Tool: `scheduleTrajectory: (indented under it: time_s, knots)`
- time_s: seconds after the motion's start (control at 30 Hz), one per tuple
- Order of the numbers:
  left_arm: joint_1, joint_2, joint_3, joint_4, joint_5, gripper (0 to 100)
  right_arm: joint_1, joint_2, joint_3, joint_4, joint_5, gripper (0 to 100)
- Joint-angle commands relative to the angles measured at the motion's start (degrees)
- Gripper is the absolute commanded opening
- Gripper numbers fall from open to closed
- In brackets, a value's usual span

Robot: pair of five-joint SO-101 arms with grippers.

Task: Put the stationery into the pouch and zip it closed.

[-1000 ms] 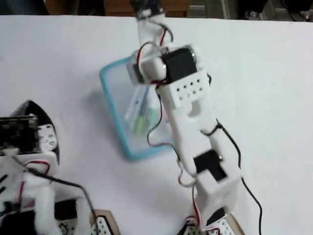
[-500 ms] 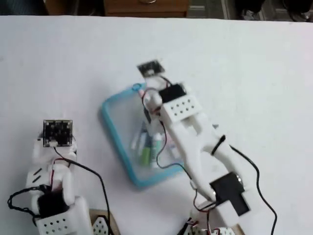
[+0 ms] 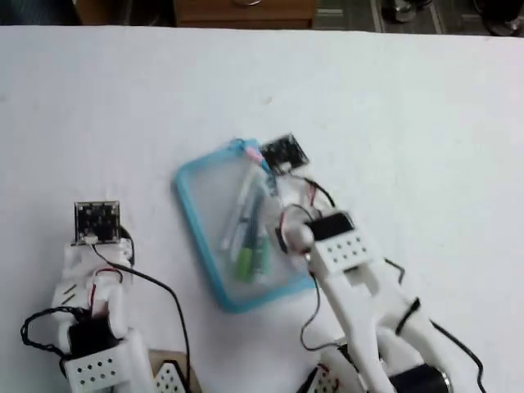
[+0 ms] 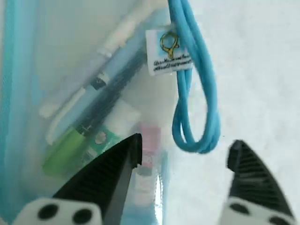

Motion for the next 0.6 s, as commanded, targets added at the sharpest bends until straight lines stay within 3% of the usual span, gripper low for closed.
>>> scheduleTrajectory:
  time_s: [0.0,0.17,0.3,0.5,0.57]
  knots:
    - [1.27,-0.48,-0.18,0.18,0.53,13,1.63,-6.02,4.57,-4.35,1.14,48.3]
    - [4.97,-0.31,-0.18,0.35,0.97,13,1.8,-10.68,12.22,-12.0,1.58,35.4]
    - [4.97,-0.31,-0.18,3.96,5.8,13,1.63,-12.62,17.93,-16.48,1.67,22.2]
    - [5.05,-0.31,-0.18,8.44,6.07,13,2.07,-13.14,24.53,-23.52,1.67,0.7]
    - [4.97,-0.31,-0.18,10.81,5.98,13,2.07,-13.14,27.25,-24.13,1.67,4.5]
